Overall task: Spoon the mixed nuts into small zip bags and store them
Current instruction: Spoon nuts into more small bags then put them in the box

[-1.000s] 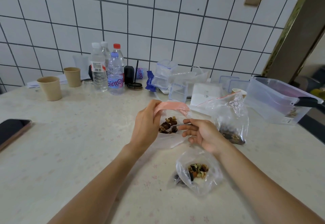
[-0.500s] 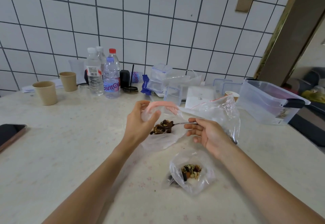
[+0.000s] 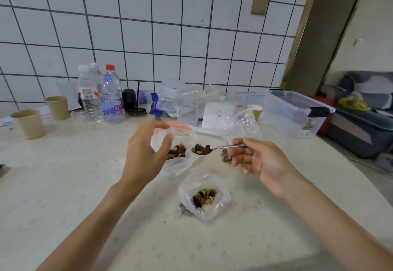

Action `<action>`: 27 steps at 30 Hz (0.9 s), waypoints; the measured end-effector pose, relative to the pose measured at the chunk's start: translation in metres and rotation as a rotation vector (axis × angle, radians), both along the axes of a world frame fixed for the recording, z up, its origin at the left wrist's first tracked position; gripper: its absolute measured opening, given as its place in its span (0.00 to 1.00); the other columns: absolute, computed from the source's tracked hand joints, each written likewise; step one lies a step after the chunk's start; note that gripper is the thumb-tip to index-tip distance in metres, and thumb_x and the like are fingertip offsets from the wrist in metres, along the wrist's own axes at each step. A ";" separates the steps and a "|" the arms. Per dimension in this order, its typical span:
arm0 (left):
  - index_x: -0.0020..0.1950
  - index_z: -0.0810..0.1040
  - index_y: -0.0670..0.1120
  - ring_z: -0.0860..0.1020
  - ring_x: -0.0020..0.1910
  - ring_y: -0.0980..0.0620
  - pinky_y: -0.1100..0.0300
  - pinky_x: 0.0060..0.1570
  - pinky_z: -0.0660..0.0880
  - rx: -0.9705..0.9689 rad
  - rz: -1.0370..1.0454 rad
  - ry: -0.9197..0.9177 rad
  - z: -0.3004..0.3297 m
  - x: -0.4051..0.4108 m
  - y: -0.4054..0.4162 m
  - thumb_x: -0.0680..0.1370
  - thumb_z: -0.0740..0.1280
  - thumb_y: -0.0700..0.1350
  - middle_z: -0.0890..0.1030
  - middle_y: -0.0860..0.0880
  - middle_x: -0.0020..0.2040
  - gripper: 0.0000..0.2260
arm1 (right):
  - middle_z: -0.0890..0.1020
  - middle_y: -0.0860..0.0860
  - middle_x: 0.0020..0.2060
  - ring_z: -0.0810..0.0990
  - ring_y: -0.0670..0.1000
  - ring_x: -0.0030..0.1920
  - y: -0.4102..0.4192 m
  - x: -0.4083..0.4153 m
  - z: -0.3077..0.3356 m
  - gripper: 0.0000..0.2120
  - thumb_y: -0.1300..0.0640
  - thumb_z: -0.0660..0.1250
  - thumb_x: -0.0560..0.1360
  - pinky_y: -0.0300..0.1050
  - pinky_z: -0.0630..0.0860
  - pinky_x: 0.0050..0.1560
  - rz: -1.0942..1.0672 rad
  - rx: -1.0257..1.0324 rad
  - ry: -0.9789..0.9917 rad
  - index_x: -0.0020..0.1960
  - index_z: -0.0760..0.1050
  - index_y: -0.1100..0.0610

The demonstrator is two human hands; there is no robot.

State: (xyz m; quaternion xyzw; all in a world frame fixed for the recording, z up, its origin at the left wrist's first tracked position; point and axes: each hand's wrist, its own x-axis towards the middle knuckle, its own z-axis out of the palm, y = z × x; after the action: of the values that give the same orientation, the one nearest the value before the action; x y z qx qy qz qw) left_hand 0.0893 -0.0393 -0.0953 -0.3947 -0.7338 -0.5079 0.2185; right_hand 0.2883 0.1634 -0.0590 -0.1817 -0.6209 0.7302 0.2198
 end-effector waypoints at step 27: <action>0.44 0.82 0.48 0.80 0.28 0.58 0.70 0.29 0.71 -0.451 -0.219 -0.450 -0.026 0.034 -0.015 0.82 0.68 0.47 0.80 0.55 0.29 0.09 | 0.87 0.55 0.44 0.83 0.58 0.42 -0.041 0.045 -0.033 0.12 0.59 0.59 0.86 0.43 0.73 0.34 0.170 0.575 -0.063 0.55 0.82 0.56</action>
State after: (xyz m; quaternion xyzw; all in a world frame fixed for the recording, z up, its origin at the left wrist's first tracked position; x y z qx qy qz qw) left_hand 0.1237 -0.0545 -0.1212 -0.3876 -0.8107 -0.4278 -0.0978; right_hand 0.3338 0.1219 -0.0920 -0.0819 -0.8218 0.5340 0.1809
